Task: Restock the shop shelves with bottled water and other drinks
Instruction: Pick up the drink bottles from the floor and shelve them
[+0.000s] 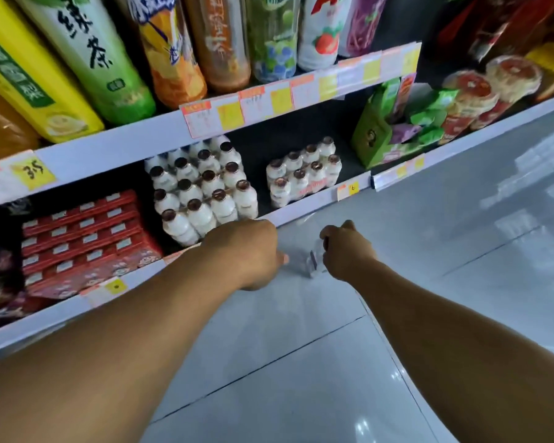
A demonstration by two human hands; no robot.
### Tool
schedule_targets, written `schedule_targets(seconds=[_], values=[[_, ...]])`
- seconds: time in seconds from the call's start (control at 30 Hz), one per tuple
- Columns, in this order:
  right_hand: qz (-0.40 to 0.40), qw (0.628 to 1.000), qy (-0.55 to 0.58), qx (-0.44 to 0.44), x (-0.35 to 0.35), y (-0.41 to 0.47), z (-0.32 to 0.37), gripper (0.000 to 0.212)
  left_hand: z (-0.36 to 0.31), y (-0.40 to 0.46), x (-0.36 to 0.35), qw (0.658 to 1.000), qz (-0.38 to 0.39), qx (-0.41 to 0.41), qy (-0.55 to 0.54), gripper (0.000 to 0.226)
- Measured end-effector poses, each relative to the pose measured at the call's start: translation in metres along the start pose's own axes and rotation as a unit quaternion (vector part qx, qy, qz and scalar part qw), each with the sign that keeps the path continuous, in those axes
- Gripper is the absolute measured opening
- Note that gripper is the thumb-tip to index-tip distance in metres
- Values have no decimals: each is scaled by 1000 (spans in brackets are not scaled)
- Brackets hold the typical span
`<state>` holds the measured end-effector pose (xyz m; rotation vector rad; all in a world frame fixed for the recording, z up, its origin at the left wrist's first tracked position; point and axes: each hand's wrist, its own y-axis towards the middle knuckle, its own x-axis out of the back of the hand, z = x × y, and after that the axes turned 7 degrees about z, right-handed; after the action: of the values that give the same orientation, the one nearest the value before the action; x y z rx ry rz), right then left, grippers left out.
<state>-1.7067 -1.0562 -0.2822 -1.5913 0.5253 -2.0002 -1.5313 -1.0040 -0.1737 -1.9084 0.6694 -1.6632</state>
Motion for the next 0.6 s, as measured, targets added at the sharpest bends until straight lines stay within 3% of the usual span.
schedule_targets(seconds=[0.2,0.43,0.57,0.6], values=[[8,998,47,28,29,-19,17,40,6,-12,9,1000,-6,17,-2,38],[-33,987,44,150,139,-99,68,28,20,-42,56,997,-31,26,-59,30],[-113,968,37,223,212,-157,103,23,19,-67,97,984,-58,-14,-165,72],[-142,960,46,237,228,-170,111,22,19,-74,108,979,-75,-29,-188,73]])
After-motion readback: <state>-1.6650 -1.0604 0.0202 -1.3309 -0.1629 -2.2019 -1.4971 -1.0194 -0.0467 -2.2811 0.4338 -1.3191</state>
